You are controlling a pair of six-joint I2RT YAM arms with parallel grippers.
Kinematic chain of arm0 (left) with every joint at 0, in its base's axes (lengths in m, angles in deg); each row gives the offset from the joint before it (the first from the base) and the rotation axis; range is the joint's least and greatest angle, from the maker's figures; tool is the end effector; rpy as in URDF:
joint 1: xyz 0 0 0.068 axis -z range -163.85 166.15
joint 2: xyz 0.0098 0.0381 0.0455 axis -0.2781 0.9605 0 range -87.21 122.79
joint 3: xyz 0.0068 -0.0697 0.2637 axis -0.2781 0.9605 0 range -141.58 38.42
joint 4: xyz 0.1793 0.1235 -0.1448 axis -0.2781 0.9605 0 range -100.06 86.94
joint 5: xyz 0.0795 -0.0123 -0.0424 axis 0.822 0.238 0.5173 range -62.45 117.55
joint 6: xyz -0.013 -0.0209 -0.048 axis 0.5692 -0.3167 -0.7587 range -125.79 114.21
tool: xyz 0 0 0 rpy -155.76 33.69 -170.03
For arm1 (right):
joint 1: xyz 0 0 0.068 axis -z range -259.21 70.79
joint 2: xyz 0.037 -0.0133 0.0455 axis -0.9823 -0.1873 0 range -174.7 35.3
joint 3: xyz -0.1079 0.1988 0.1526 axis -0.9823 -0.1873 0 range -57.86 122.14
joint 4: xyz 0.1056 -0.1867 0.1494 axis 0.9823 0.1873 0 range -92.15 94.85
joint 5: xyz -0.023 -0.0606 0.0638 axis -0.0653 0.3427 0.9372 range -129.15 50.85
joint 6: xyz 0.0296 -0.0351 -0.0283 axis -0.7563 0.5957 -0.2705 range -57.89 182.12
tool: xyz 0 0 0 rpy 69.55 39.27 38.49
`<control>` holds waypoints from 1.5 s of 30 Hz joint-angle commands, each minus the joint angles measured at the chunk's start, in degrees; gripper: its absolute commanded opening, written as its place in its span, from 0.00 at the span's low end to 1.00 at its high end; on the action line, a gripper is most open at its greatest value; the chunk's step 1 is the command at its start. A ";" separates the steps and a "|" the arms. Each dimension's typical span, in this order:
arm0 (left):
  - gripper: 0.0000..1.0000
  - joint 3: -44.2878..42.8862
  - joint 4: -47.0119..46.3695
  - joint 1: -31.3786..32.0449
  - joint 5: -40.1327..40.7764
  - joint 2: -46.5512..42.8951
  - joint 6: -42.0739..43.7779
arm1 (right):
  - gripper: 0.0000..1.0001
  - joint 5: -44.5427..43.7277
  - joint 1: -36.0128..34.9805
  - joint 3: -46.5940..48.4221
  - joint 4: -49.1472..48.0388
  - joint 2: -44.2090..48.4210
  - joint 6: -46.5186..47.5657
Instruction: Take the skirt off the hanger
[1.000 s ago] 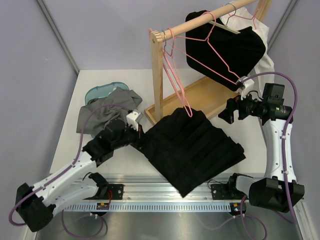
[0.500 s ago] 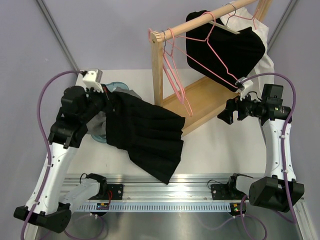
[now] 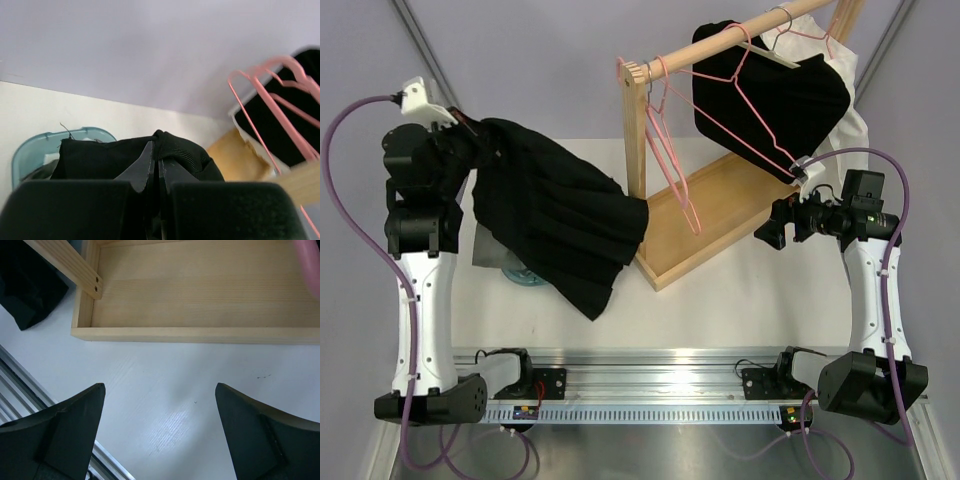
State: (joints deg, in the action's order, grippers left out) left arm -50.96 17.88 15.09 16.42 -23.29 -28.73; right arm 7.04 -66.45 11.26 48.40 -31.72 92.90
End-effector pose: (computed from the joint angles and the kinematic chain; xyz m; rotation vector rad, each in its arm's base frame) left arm 0.2084 -0.0031 0.5054 -0.1893 1.6208 -0.4508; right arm 0.2251 -0.0247 0.3517 -0.6763 2.0564 0.5455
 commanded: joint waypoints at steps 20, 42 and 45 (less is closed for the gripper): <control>0.00 -27.77 -13.35 -12.12 9.13 15.70 -10.28 | 0.99 2.50 0.17 -0.48 -3.26 -0.30 -1.60; 0.00 5.97 -23.81 -12.12 3.05 8.86 -6.33 | 0.99 2.41 0.17 -1.27 -2.56 0.23 -0.73; 0.00 10.45 -25.13 -12.12 1.21 6.49 -5.36 | 0.99 2.41 0.17 -1.36 -2.29 0.31 -0.55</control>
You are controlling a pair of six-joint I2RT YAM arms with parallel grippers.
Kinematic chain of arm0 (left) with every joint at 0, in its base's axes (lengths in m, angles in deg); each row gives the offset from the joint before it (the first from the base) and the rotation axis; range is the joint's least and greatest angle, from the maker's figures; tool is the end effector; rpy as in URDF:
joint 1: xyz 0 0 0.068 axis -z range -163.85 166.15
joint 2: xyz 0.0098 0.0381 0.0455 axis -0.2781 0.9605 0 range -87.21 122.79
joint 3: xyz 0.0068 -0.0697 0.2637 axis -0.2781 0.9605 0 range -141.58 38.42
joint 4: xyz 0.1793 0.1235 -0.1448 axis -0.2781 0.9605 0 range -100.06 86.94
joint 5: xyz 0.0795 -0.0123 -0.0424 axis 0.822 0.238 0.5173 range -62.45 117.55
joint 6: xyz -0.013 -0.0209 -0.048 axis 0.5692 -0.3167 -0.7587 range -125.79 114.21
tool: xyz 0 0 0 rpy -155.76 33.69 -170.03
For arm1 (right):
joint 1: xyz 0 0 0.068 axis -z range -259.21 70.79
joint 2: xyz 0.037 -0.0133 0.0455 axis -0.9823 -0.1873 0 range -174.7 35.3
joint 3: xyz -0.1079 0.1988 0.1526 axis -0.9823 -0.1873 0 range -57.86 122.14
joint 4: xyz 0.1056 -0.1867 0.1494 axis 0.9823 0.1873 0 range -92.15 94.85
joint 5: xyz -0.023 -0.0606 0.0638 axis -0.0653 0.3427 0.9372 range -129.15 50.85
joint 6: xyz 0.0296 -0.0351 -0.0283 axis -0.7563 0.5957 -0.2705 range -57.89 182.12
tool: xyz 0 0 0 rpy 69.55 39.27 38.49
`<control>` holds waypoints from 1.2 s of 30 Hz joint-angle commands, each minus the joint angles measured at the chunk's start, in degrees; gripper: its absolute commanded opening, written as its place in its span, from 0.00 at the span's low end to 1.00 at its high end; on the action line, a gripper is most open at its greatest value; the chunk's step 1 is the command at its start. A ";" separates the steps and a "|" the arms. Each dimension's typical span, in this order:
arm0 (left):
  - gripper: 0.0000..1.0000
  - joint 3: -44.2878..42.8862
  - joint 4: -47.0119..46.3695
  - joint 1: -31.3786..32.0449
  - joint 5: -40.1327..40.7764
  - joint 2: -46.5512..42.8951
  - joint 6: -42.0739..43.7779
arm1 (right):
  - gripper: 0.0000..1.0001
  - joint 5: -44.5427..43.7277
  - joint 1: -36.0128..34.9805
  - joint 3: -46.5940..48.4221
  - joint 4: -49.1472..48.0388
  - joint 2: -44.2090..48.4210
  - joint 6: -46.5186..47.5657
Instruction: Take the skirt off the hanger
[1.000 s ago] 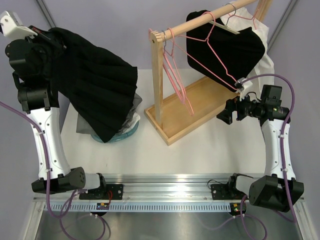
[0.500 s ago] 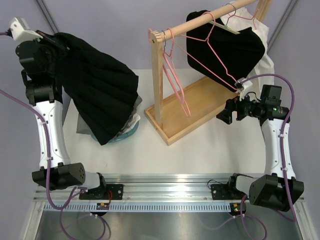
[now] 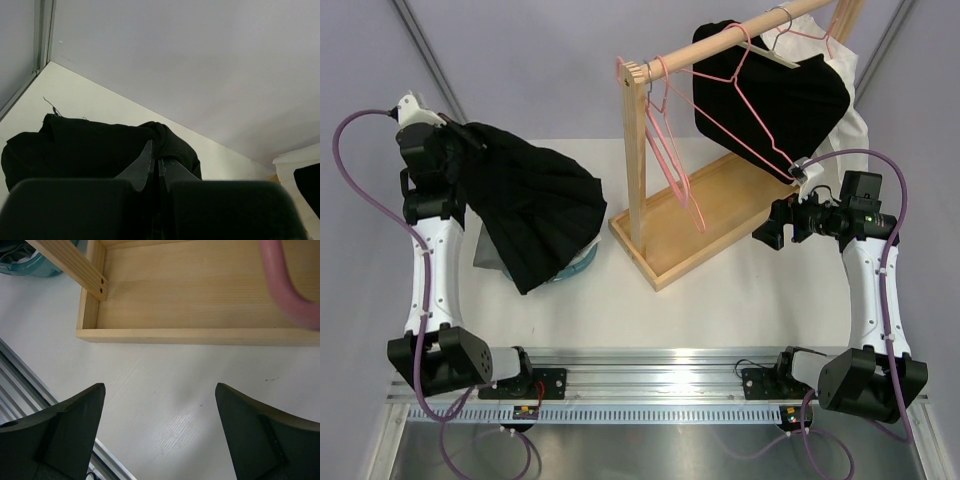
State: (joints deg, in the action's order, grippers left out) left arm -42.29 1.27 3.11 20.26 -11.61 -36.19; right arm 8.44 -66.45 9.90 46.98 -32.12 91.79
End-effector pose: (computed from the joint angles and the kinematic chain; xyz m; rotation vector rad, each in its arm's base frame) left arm 0.2951 0.0636 0.4390 -0.5344 1.6026 -0.3345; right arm 0.2280 -0.0247 0.3451 -0.6627 2.0551 0.5857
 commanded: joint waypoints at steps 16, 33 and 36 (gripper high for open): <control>0.00 32.15 1.32 3.63 -4.57 -29.36 1.40 | 0.99 1.63 0.17 -0.35 -0.87 0.36 0.56; 0.09 48.09 0.62 3.72 -1.05 -14.96 5.17 | 0.99 1.98 0.17 -0.53 0.45 1.06 0.65; 0.30 47.93 0.09 3.72 -3.34 -11.00 5.52 | 1.00 1.89 0.17 -0.27 0.62 1.06 0.83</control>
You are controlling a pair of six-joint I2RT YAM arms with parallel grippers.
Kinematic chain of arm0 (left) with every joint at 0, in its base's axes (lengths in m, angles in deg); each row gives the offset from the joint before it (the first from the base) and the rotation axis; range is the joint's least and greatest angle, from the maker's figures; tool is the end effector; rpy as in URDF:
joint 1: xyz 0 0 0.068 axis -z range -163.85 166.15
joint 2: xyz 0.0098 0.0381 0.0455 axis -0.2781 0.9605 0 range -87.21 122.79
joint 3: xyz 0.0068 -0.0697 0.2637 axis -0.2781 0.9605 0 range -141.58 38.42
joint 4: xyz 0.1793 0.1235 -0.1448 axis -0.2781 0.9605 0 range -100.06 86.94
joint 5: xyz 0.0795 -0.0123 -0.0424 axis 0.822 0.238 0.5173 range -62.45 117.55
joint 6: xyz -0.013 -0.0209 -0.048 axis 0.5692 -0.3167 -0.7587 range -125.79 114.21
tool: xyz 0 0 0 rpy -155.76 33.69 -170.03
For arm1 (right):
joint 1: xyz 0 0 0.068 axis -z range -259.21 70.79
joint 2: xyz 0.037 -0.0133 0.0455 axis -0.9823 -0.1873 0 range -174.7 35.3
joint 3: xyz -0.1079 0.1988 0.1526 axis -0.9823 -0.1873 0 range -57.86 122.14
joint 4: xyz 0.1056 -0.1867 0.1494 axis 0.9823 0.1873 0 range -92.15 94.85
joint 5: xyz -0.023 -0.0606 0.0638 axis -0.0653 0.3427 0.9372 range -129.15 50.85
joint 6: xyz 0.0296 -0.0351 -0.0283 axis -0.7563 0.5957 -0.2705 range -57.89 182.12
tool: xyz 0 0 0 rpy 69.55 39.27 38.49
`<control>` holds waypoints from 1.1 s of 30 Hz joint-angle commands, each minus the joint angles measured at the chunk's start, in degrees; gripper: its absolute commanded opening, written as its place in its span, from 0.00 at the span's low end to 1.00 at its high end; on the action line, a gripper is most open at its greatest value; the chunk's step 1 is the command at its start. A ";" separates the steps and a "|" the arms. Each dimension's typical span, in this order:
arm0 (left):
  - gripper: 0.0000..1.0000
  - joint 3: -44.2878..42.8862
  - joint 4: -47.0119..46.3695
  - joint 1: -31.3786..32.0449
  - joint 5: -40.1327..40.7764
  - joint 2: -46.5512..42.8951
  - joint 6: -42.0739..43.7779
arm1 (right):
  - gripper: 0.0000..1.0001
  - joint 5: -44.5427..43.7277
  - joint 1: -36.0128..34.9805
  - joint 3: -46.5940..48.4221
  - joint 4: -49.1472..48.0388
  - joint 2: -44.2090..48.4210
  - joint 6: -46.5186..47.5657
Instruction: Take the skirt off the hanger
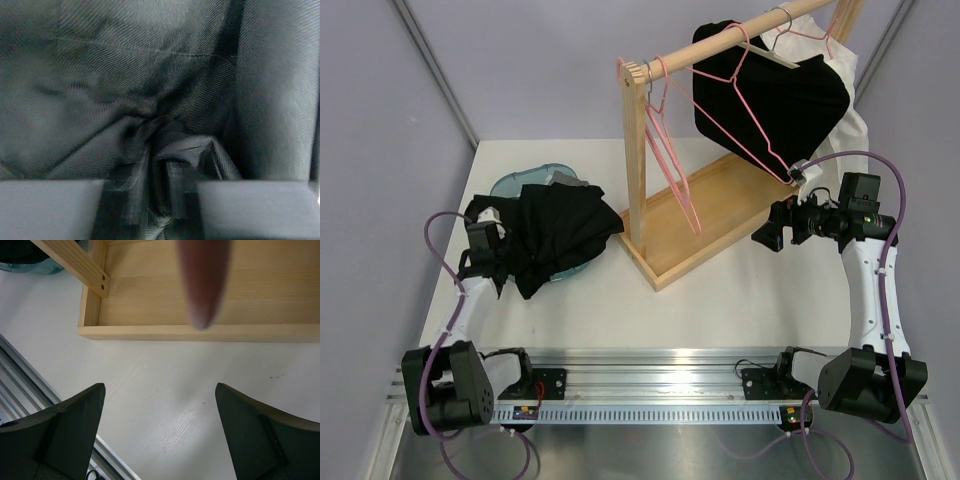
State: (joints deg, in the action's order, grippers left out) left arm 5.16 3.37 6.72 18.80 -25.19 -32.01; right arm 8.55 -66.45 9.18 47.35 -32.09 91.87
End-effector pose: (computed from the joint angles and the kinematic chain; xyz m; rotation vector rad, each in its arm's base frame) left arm 0.2187 0.0307 0.2080 -0.6343 2.2301 -0.3254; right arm 0.2272 -0.0245 0.3409 -0.6592 2.0683 0.5990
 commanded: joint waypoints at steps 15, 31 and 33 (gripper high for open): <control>0.99 -11.65 10.73 -0.06 5.76 -15.69 4.68 | 0.99 1.25 0.17 0.10 1.39 0.69 1.97; 0.99 -8.68 -2.88 0.03 -22.69 -30.28 0.38 | 0.99 -7.53 0.17 6.51 -0.26 -1.25 -8.83; 0.99 -8.32 -1.57 0.03 -22.80 -33.17 1.16 | 0.99 -9.55 0.17 6.26 -2.64 0.50 -11.38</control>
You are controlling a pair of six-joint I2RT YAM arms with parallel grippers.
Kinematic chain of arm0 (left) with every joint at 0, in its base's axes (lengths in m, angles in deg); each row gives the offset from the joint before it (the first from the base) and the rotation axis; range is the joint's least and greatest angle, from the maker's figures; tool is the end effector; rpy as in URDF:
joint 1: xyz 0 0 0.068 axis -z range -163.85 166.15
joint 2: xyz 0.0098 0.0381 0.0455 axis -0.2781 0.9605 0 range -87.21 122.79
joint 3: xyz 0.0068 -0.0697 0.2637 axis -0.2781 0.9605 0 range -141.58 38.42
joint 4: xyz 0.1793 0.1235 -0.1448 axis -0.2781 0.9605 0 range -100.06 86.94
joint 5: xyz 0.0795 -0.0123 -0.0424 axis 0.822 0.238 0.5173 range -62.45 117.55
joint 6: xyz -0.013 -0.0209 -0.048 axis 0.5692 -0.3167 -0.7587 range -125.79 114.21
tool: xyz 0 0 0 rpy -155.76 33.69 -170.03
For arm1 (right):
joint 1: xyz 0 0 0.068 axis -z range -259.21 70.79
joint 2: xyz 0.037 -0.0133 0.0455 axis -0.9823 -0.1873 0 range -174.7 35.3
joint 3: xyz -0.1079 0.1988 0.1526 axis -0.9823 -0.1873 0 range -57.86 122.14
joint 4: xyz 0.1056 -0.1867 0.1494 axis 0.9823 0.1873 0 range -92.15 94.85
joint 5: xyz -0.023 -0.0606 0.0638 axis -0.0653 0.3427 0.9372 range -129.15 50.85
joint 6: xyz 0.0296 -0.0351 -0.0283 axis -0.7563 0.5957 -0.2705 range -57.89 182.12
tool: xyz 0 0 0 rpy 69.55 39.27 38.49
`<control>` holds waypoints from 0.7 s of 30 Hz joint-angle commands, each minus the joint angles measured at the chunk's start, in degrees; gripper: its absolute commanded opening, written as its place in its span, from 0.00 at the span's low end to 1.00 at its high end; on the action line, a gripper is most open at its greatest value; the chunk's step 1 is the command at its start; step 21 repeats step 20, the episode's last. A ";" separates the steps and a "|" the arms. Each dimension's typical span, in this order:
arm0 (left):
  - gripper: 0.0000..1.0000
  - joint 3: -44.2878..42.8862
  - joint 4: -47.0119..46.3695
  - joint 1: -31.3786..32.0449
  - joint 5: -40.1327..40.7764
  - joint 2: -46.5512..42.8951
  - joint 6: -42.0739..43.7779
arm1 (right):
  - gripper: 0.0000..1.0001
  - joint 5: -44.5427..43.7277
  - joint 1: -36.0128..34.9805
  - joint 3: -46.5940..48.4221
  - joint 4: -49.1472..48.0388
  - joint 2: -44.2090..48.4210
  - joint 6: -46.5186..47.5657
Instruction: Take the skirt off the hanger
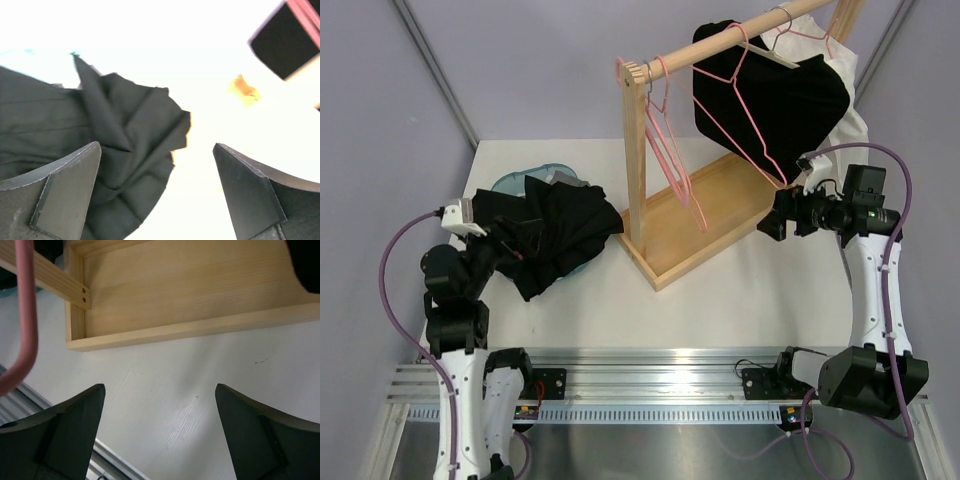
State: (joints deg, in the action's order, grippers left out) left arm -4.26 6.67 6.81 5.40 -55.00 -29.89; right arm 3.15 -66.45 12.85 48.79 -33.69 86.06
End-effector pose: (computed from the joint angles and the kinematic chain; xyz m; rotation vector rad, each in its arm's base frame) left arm 0.1335 0.0082 0.3461 -0.1999 1.6864 -0.5173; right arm 0.2335 -0.0283 0.3514 -0.5285 2.1550 0.5494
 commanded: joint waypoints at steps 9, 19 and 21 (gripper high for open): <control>0.99 2.33 4.01 -0.06 -4.49 -11.20 3.09 | 0.99 -16.02 0.25 0.39 -12.09 5.00 -12.52; 0.99 3.74 4.89 -0.06 -1.49 -13.31 3.00 | 0.99 -20.15 0.25 -4.88 -16.65 7.73 -13.57; 0.99 3.74 5.06 -0.06 -1.32 -13.22 3.35 | 0.99 -21.03 0.25 -5.41 -17.18 8.60 -14.01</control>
